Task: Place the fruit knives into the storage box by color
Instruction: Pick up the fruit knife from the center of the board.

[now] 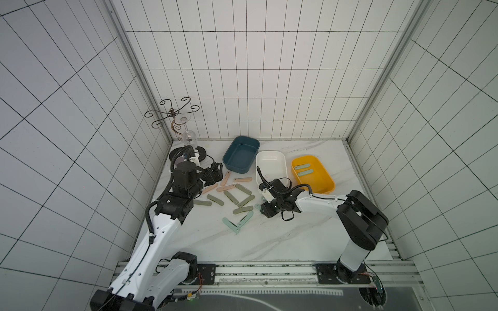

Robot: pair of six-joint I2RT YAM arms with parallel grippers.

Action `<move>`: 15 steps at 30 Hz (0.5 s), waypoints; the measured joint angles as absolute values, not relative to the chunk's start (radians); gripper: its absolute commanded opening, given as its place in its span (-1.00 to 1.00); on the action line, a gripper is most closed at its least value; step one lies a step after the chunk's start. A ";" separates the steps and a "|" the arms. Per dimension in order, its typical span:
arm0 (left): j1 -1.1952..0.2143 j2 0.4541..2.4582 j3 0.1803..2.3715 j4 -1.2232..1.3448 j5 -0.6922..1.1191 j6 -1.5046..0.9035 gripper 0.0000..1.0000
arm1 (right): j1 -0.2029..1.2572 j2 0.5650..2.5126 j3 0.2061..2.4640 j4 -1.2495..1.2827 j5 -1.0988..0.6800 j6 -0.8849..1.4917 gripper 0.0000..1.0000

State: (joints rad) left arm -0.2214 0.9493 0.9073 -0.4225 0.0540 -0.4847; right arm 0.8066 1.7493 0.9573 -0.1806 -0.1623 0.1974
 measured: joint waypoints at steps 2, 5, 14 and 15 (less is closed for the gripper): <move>-0.221 0.949 0.907 -0.422 0.054 -0.487 0.95 | 0.818 1.749 0.957 -0.181 -0.164 0.201 -0.02; -0.221 0.949 0.907 -0.422 0.054 -0.488 0.95 | 0.833 1.749 0.957 -0.187 -0.152 0.209 -0.01; -0.221 0.949 0.901 -0.422 0.054 -0.490 0.95 | 0.891 1.798 1.033 -0.270 0.036 0.205 -0.03; -0.221 0.949 0.900 -0.422 0.054 -0.490 0.95 | 0.897 1.808 1.046 -0.281 0.055 0.200 -0.03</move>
State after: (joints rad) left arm -0.2214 0.9493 0.9005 -0.4225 0.0540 -0.4900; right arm 0.8970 1.8076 1.0462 -0.2810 0.0547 0.2005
